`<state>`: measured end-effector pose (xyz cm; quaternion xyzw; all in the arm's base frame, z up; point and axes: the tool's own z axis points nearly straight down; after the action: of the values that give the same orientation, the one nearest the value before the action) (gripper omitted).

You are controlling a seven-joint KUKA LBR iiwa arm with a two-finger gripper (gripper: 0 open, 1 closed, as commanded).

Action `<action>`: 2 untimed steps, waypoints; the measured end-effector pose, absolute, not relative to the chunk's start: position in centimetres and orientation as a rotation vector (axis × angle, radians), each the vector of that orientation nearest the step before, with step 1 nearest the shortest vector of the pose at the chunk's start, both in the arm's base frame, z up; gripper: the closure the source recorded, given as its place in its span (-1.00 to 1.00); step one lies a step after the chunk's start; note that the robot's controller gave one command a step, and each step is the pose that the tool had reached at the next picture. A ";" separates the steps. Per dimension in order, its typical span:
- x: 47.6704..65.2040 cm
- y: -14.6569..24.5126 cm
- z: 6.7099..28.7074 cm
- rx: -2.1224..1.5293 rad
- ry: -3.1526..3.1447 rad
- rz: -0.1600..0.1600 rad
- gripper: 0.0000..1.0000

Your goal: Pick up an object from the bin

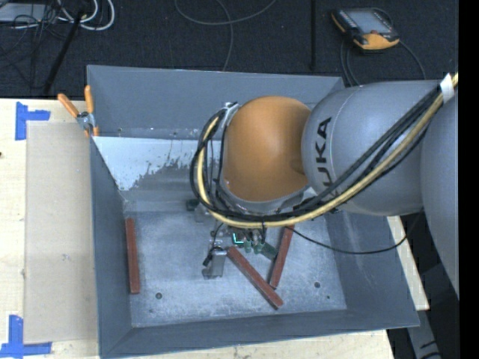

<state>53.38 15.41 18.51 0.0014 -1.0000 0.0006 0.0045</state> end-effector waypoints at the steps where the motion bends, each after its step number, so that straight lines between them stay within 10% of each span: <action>1: 53.6 15.3 18.9 -0.002 -3.140 0.000 -1.00; 2: 56.7 13.5 15.3 0.036 -3.150 -0.006 -1.00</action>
Offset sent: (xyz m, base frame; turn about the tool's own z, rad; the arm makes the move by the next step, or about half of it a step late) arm 0.0584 -0.0438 -0.0784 -0.0312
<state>56.67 13.48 15.26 0.0113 -0.9999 -0.0018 -0.0045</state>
